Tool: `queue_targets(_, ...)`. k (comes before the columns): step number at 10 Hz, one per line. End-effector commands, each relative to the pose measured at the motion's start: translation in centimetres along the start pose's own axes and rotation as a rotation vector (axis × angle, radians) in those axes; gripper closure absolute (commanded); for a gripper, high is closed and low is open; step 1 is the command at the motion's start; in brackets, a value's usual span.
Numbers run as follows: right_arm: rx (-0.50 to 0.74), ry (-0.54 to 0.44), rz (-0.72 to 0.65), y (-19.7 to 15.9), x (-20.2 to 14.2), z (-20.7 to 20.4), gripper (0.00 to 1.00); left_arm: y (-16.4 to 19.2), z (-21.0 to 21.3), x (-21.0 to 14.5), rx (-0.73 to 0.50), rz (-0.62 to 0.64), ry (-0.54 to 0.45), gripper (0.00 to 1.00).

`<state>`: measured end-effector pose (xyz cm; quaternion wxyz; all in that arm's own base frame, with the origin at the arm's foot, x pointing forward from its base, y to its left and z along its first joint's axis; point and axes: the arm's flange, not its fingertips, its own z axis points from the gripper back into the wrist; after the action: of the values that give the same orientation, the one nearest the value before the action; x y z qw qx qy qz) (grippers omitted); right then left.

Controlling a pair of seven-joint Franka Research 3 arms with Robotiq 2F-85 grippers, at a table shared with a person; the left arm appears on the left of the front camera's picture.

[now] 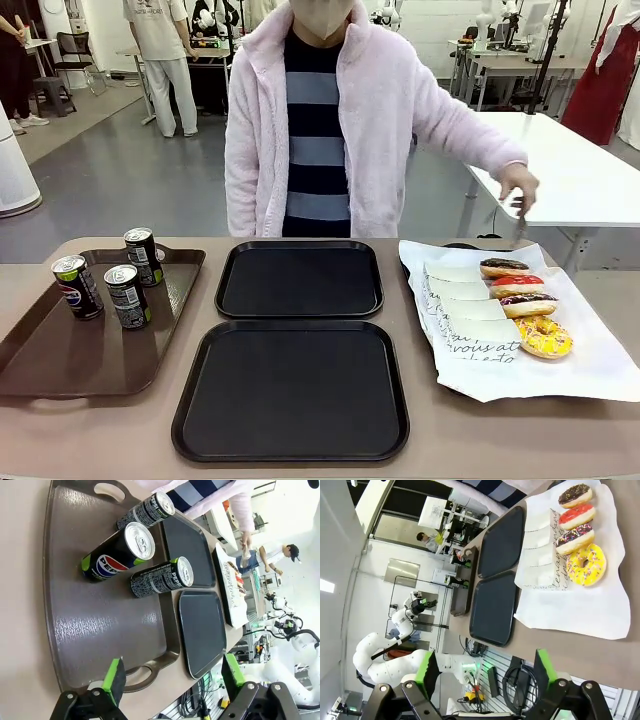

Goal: Set up donuts and drinks on trays.
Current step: Pick up one Pepsi coke and place it on the Flat Tray.

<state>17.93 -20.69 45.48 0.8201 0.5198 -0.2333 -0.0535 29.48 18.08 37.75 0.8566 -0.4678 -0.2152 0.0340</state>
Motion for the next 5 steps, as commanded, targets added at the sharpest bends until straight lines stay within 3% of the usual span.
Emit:
queue_targets(1,0.021,-0.013,0.02,0.11,0.24,0.07,0.0,0.14,-0.06,-0.06,-0.024,-0.013,-0.013,0.0)
queue_targets(5,0.021,-0.013,0.02,0.11,0.24,0.07,0.0,0.14,-0.06,-0.06,-0.024,-0.013,-0.013,0.0)
